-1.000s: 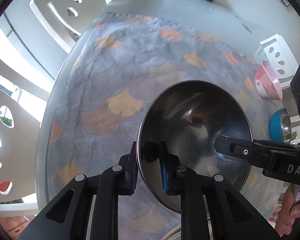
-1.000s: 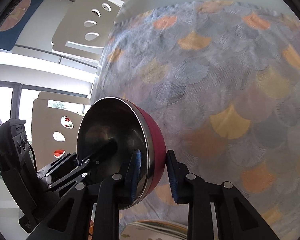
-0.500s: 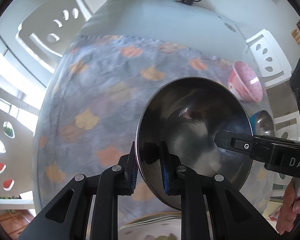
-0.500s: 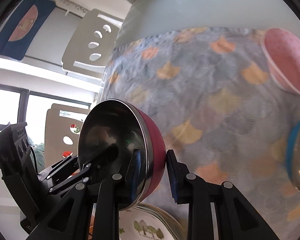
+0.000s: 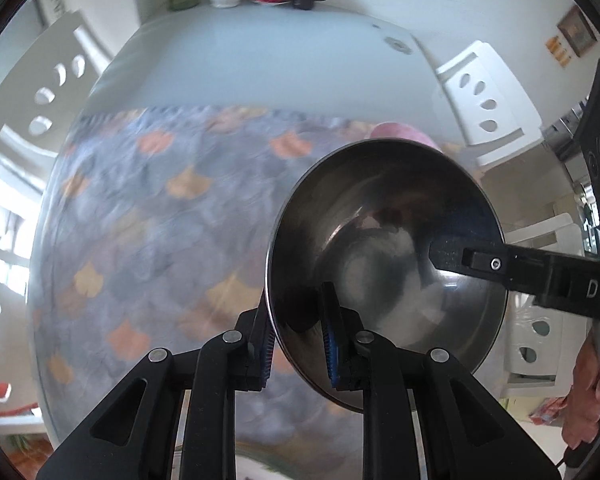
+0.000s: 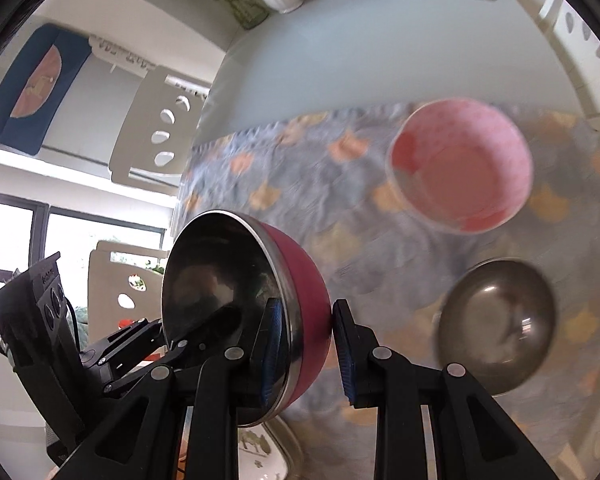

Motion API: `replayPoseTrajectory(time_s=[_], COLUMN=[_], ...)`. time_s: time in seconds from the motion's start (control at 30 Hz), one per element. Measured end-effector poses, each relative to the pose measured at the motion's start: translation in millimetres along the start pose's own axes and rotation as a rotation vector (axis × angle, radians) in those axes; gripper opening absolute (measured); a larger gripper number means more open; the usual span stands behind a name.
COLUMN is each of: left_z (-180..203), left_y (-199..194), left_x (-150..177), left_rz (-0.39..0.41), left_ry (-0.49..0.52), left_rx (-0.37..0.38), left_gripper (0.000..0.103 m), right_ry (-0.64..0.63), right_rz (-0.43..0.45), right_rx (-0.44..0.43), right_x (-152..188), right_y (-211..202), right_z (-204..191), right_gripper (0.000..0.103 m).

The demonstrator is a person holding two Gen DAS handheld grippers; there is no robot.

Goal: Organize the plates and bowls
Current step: 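Lift the red steel bowl with the right gripper toward the pink bowl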

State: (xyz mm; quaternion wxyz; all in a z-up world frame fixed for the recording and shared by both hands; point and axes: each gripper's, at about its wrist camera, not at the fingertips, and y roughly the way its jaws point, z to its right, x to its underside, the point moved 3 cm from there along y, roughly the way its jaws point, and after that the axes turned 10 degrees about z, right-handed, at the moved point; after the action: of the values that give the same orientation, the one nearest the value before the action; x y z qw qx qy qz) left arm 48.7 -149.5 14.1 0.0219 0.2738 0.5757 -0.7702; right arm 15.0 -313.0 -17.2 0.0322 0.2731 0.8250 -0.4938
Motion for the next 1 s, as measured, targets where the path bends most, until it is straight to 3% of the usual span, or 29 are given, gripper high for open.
replayPoseTrajectory(time_s=[0.5,0.8,1.0], left_z=[83.2,104.2,97.3], left_y=[35.8,82.2,120.1], left_x=[-63.3,-84.6,-84.9], left_rz=[0.028,-0.008,-0.043], left_ry=[0.09,0.098,0.08], left_rx=[0.028,0.035,0.027], left_gripper=[0.017,0.017,0.017], right_ry=[0.055,0.11,0.165], right_rz=[0.085,0.08,0.073], right_rx=[0.048,0.079,0.076], right_x=[-64.3,-87.9,-92.0], right_y=[-48.2,-29.0,1.4], right_z=[70.1,115.5,141.2], right_gripper=[0.025,0.025,0.025])
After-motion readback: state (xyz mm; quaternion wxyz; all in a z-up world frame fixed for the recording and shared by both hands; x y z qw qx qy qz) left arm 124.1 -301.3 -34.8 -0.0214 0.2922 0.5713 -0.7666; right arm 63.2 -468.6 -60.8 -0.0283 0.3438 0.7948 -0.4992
